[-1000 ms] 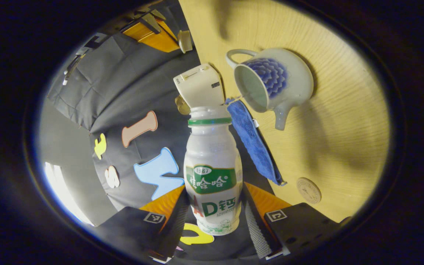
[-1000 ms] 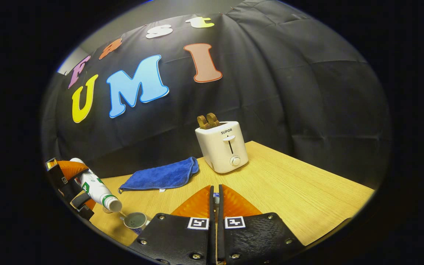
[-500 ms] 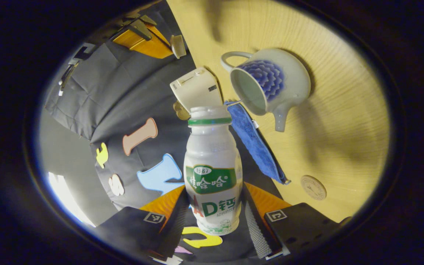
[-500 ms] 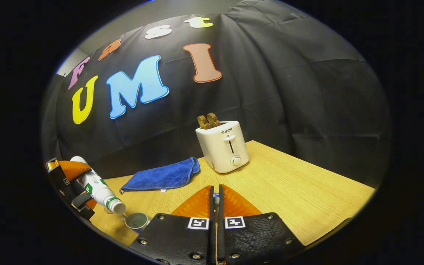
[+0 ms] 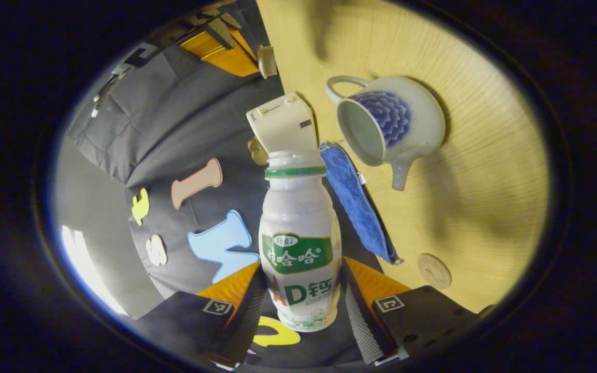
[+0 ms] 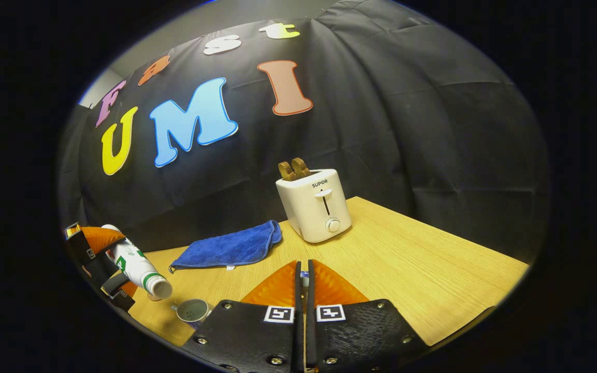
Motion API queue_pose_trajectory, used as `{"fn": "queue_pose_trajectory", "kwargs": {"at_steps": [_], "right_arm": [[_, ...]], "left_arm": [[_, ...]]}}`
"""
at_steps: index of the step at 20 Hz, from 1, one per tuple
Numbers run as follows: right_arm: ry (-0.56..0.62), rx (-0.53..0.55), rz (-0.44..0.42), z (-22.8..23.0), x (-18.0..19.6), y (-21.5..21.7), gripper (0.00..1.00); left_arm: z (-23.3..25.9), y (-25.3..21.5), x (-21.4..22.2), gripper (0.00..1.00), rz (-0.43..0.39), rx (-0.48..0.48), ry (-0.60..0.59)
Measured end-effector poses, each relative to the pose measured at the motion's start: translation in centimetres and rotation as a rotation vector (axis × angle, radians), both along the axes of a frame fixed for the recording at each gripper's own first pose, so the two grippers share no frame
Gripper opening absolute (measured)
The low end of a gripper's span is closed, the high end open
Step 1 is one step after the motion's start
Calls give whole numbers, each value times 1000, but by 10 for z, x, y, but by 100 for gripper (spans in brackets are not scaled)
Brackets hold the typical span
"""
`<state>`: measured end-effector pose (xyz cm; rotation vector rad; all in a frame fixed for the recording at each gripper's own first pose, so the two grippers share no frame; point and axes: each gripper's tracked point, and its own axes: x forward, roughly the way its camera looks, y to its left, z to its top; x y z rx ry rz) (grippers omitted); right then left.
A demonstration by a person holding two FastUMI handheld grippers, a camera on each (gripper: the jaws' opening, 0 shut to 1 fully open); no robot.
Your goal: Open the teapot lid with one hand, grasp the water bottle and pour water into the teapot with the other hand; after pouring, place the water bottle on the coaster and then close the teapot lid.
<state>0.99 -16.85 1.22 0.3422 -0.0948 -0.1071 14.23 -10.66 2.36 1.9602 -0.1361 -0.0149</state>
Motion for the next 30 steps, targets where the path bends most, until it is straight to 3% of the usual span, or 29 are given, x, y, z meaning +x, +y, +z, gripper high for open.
{"fn": "queue_pose_trajectory", "kwargs": {"at_steps": [1,2,4,5,6,13,17,24,25,26,30], "right_arm": [[-2,-3,4,1,0,2,1],[-4,-9,7,1,0,3,1],[-10,-24,15,3,1,7,1],[-12,-31,20,3,1,9,1],[-13,-35,27,3,1,11,1],[-24,-82,79,5,3,32,1],[-41,-128,156,7,3,62,2],[-70,-197,271,10,1,112,2],[-74,-210,286,9,0,120,1],[-78,-225,297,10,-1,126,2],[-91,-261,334,11,-1,150,1]], "left_arm": [[-3,4,0,84,9,-45,8],[-10,12,-6,91,20,-110,30],[-22,27,-13,92,45,-262,87],[-26,32,-14,84,53,-330,110],[-28,33,-14,92,59,-387,126],[-42,67,-22,91,109,-668,175],[-49,88,-33,91,125,-874,205],[-50,115,-18,91,169,-1081,173],[-49,118,-15,84,175,-1108,170],[-50,123,-13,91,182,-1135,168],[-60,135,-6,92,207,-1250,162]]}}
